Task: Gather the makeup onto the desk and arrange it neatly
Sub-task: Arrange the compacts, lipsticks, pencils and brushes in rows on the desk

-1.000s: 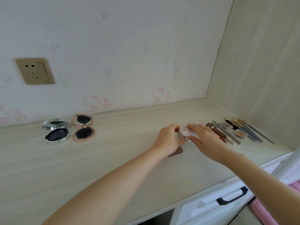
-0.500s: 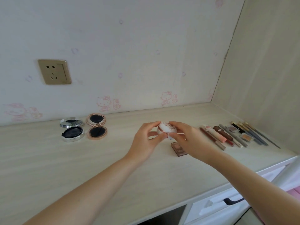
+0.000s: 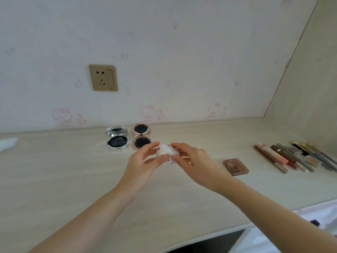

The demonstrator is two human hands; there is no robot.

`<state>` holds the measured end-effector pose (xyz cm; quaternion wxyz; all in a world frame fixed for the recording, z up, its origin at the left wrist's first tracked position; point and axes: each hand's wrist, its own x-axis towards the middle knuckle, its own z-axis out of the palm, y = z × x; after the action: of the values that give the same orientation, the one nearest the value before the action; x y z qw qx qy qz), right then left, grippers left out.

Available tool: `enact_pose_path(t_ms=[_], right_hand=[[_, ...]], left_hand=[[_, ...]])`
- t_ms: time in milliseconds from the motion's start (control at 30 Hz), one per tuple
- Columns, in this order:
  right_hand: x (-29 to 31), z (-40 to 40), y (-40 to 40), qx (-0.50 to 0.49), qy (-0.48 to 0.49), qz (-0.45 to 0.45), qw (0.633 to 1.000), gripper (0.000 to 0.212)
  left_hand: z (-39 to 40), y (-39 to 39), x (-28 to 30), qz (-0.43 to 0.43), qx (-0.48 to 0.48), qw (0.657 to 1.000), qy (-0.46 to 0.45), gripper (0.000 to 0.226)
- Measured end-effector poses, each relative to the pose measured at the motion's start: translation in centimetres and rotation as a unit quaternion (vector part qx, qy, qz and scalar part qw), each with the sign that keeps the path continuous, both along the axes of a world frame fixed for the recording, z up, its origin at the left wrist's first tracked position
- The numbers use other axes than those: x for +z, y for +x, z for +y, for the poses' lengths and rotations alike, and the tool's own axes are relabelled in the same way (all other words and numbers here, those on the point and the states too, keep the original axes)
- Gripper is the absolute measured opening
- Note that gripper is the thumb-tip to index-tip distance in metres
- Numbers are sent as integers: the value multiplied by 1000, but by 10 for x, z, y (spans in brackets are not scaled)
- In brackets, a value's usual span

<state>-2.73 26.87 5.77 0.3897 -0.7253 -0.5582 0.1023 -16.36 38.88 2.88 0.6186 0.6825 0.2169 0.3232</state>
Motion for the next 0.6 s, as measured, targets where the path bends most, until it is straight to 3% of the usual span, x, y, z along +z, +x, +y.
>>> enact_pose_path(t_ms=[200, 433, 600], right_hand=[[-9, 22, -28, 45, -38, -23, 998, 47], [-8, 38, -40, 59, -55, 17, 997, 48], [-4, 42, -44, 62, -46, 37, 996, 44]], left_hand=[[19, -37, -13, -35, 10, 995, -89, 36], [25, -59, -24, -85, -27, 983, -163, 47], [27, -62, -26, -57, -19, 990, -125, 55]])
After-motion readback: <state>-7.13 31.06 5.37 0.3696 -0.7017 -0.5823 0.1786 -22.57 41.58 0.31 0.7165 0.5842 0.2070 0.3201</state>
